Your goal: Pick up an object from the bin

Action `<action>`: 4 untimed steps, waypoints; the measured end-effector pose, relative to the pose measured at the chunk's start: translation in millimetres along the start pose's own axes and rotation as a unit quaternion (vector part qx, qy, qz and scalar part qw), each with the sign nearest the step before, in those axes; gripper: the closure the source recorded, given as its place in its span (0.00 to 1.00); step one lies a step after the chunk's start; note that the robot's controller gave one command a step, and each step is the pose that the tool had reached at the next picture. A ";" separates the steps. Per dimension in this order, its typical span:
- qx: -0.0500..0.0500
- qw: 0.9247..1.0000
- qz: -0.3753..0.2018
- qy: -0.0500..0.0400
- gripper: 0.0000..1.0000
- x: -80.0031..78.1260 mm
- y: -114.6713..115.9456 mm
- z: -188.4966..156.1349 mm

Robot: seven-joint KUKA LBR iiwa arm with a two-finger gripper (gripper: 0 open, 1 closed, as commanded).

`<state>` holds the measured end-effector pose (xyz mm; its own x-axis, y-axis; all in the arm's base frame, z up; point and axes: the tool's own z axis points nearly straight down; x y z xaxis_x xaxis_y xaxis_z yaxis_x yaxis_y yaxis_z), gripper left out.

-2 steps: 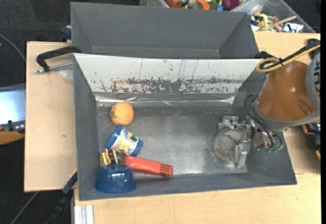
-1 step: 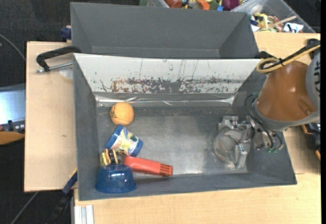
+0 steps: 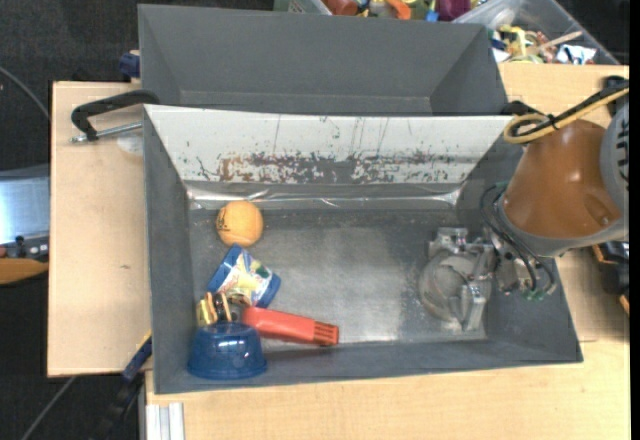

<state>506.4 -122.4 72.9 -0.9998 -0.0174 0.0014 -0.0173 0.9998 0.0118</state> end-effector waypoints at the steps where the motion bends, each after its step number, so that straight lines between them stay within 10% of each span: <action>1: 0.000 1.000 0.000 0.000 1.00 0.0 0.0 0.0; 4: 0.000 1.000 0.000 0.000 1.00 0.0 0.0 0.0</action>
Offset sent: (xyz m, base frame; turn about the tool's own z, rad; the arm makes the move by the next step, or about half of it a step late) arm 0.0000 0.0000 0.0000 0.0000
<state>506.4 -122.4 72.9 -0.9998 -0.0179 0.0013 -0.0179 0.9998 0.0117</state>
